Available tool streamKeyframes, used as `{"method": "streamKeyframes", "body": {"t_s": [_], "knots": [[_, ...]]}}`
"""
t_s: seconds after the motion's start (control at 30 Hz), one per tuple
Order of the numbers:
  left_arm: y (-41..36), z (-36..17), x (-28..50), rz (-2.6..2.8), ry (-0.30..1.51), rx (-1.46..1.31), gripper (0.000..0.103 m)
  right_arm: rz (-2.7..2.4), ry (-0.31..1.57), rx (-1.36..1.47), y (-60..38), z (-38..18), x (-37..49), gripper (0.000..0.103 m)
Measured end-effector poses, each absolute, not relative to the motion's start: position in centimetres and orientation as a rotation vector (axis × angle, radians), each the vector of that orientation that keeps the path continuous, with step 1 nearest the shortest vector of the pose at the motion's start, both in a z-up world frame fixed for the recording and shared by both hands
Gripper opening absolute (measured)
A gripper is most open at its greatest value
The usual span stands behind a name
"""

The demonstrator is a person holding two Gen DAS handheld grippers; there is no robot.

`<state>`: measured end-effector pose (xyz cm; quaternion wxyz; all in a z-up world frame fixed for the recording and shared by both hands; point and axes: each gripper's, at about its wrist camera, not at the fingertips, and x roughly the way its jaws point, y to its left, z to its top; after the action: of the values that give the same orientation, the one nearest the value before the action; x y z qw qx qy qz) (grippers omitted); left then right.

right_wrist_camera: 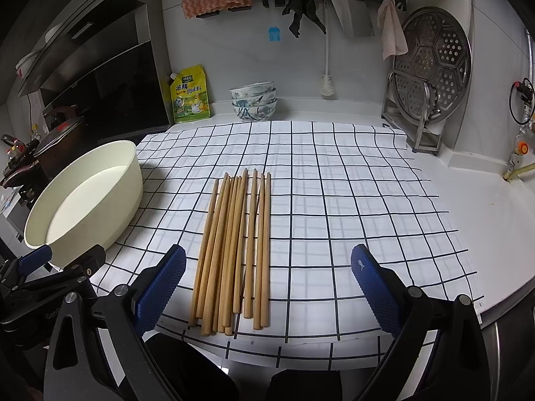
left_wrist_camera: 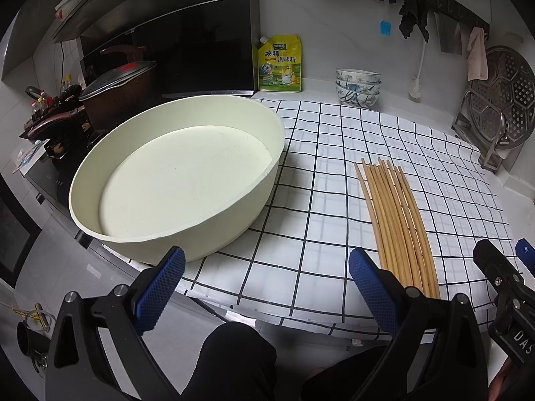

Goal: Organize utensils

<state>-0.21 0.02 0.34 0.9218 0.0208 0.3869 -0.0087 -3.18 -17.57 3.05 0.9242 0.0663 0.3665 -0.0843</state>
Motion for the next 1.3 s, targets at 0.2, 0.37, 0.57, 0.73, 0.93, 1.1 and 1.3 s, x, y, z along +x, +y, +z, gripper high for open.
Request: {"method": "streamKeyframes", "body": {"t_s": [0.2,0.37,0.57,0.73,0.93,1.1,1.3], "knots": [[0.0,0.3,-0.2,-0.018,0.796,0.043,0.097,-0.173,0.751,0.135,-17.5,3.0,-3.2,0.094],[0.0,0.3,-0.2,-0.018,0.796,0.042,0.097,-0.174,0.751,0.135,-17.6,3.0,-3.2,0.094],[-0.1,0.3,-0.2,-0.018,0.798,0.042,0.097,-0.175,0.75,0.136,-17.5,3.1,-3.2,0.094],[-0.1,0.3,-0.2,-0.018,0.799,0.042,0.097,-0.175,0.752,0.138,-17.6,3.1,-3.2,0.094],[-0.2,0.1,-0.2,-0.019,0.802,0.042,0.097,-0.174,0.756,0.14,-17.7,3.0,-3.2,0.094],[-0.6,-0.7,0.3,-0.037,0.819,0.046,0.097,-0.168,0.769,0.151,-18.0,2.5,-2.9,0.094],[-1.8,-2.1,1.2,-0.072,0.858,0.053,0.097,-0.203,0.802,0.18,-20.0,1.1,-2.2,0.094]]}}
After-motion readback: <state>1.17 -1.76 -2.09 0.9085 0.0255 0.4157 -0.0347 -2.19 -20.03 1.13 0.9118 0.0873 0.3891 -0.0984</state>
